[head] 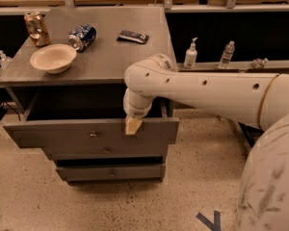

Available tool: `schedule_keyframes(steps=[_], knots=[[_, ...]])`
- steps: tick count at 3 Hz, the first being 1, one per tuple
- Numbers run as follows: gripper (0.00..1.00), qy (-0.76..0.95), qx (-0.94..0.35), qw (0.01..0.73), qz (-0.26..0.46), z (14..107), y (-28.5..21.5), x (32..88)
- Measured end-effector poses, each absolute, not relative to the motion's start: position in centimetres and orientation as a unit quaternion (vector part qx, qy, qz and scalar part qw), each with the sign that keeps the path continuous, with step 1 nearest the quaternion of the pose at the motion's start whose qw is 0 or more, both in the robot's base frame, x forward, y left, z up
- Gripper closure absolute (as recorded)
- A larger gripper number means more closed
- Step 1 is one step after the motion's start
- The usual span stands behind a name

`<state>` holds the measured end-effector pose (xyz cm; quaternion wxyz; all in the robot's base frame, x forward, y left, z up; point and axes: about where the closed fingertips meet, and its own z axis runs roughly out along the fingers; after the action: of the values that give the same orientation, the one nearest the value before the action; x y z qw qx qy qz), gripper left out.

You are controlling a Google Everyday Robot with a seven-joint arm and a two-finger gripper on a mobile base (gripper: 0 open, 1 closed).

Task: Close top drawer

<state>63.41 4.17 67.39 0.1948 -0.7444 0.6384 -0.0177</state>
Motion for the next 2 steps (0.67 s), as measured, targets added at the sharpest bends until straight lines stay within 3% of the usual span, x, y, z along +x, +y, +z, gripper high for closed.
schedule_keyframes(steps=[1, 2], knots=[[0.29, 0.636, -0.735, 0.234, -0.028, 71.0, 3.2, 64.2], [0.31, 0.629, -0.727, 0.275, -0.021, 73.8, 2.1, 62.4]])
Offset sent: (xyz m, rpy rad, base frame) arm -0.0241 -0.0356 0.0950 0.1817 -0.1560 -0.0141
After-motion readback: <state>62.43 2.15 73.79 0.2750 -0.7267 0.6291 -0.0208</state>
